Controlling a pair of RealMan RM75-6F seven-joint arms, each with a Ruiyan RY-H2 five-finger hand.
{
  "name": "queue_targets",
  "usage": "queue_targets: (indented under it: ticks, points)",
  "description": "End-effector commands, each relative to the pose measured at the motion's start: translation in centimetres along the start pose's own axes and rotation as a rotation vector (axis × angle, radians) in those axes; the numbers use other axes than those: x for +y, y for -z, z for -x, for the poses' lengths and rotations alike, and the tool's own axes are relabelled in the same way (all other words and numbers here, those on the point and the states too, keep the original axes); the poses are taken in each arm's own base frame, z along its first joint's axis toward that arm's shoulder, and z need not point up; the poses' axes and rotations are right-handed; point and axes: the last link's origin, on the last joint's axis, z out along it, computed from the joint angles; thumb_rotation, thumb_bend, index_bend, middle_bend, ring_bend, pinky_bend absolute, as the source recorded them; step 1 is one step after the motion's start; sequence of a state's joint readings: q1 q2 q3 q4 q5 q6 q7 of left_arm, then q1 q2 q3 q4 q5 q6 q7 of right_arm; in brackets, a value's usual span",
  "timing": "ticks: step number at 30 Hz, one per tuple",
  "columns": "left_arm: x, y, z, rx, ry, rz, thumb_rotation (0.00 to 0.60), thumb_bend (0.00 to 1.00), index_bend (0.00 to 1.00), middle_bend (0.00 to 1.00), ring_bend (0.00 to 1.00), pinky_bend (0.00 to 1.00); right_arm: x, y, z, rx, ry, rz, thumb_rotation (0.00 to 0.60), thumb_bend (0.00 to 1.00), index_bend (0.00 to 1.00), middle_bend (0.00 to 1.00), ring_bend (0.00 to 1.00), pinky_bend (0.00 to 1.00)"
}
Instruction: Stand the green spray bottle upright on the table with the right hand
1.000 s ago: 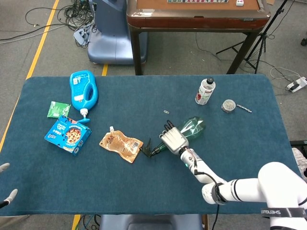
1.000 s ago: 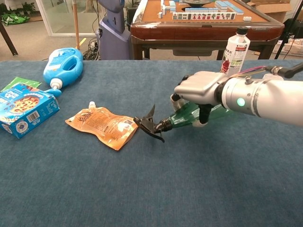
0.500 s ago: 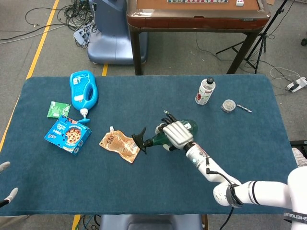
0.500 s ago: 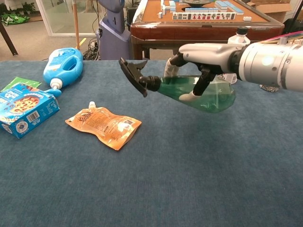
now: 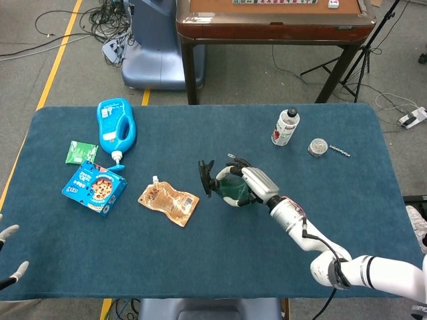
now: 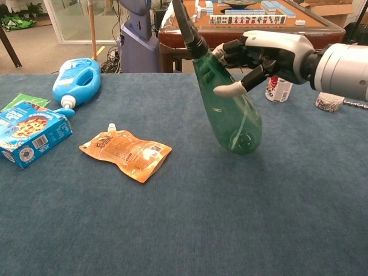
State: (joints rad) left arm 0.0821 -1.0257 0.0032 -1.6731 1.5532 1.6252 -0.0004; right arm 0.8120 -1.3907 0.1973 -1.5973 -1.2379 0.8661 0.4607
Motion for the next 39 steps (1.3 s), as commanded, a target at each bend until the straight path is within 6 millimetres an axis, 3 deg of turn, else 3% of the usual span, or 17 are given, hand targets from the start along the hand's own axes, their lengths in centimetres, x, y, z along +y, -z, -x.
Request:
queue_targets:
  ticks: [1, 8, 20, 28, 39]
  points:
    - [0.0, -0.1, 0.0, -0.006, -0.004, -0.001, 0.6, 0.26, 0.19, 0.01, 0.04, 0.04, 2.0, 0.1, 0.3, -0.001, -0.106, -0.027, 0.6, 0.55, 0.64, 0.37, 0.12, 0.0]
    - [0.2, -0.1, 0.1, -0.013, -0.009, -0.001, 0.6, 0.26, 0.19, 0.01, 0.04, 0.04, 3.5, 0.6, 0.3, 0.012, -0.219, -0.08, 0.6, 0.49, 0.64, 0.37, 0.12, 0.0]
    - [0.5, -0.3, 0.3, -0.025, -0.013, 0.009, 0.6, 0.25, 0.19, 0.01, 0.04, 0.04, 5.4, 1.5, 0.3, 0.052, -0.359, -0.109, 0.597, 0.24, 0.64, 0.37, 0.12, 0.0]
    - [0.6, -0.2, 0.3, -0.025, -0.013, 0.008, 0.6, 0.26, 0.19, 0.01, 0.04, 0.04, 6.2, 1.6, 0.9, 0.058, -0.408, -0.099, 0.533, 0.08, 0.6, 0.36, 0.12, 0.0]
    - [0.6, -0.2, 0.2, -0.023, -0.012, 0.011, 0.6, 0.26, 0.19, 0.01, 0.04, 0.04, 6.6, 2.1, 0.3, 0.081, -0.423, -0.11, 0.488, 0.04, 0.52, 0.33, 0.12, 0.0]
